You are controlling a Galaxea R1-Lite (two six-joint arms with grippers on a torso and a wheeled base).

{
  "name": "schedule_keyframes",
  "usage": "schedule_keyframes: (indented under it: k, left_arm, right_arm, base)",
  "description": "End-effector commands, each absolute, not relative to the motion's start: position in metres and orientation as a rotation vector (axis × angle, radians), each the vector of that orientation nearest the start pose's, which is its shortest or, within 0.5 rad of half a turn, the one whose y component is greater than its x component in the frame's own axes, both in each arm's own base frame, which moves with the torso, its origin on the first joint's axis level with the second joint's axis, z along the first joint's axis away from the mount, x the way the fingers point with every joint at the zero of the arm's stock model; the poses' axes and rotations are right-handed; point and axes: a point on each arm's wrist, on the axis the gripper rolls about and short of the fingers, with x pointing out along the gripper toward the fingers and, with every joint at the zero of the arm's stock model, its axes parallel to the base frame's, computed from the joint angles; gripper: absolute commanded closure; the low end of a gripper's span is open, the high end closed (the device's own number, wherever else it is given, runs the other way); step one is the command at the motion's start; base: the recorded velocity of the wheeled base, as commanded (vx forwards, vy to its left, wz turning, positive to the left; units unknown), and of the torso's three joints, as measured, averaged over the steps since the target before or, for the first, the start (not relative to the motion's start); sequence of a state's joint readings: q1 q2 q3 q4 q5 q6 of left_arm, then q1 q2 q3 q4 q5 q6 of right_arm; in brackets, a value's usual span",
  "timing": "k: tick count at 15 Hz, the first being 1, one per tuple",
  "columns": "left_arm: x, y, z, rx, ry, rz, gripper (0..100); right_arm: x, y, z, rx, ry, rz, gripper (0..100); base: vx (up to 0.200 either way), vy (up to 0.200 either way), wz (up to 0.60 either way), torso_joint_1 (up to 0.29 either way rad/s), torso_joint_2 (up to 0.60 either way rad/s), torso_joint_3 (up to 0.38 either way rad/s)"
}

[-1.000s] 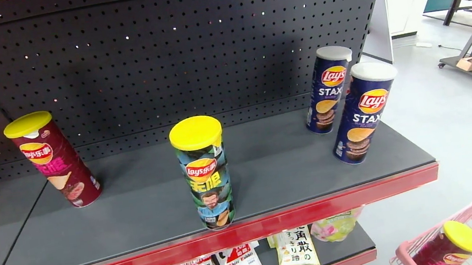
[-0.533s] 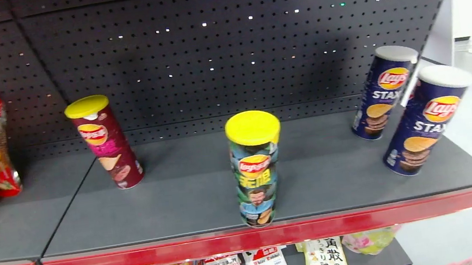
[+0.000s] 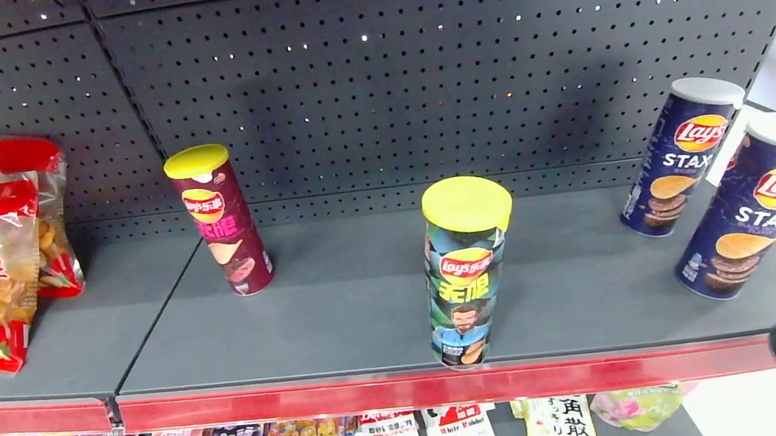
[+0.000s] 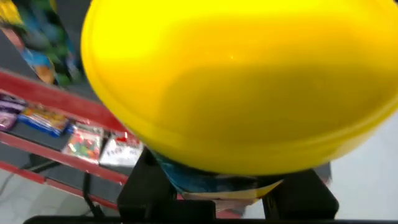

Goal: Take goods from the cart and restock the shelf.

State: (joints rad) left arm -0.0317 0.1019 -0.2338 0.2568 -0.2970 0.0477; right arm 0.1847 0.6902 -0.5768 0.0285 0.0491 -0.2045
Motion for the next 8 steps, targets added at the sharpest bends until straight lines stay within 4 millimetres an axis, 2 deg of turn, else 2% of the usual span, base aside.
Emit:
schedule_keyframes:
  k: [1,3,5,8]
  left_arm:
    - [-0.038,-0.005,0.110,0.034,0.092,-0.326,0]
    - [-0.037,-0.005,0.108,0.033,0.101,-0.315,0]
    - [-0.036,-0.005,0.106,0.033,0.107,-0.309,0]
    - [-0.035,-0.005,0.104,0.033,0.116,-0.288,0]
  right_arm:
    - [0.128,0.036,0.254,-0.209,0.152,0.428,100]
    - [0.158,0.050,0.257,-0.207,0.149,0.491,100]
    - [0.175,0.065,0.257,-0.206,0.174,0.543,100]
    - [0.216,0.086,0.260,-0.196,0.204,0.608,100]
  base:
    - [0.000,0.000,0.00,0.000,0.00,0.000]
    - [0.000,0.000,0.00,0.000,0.00,0.000]
    - [0.000,0.000,0.00,0.000,0.00,0.000]
    - [0.000,0.000,0.00,0.000,0.00,0.000]
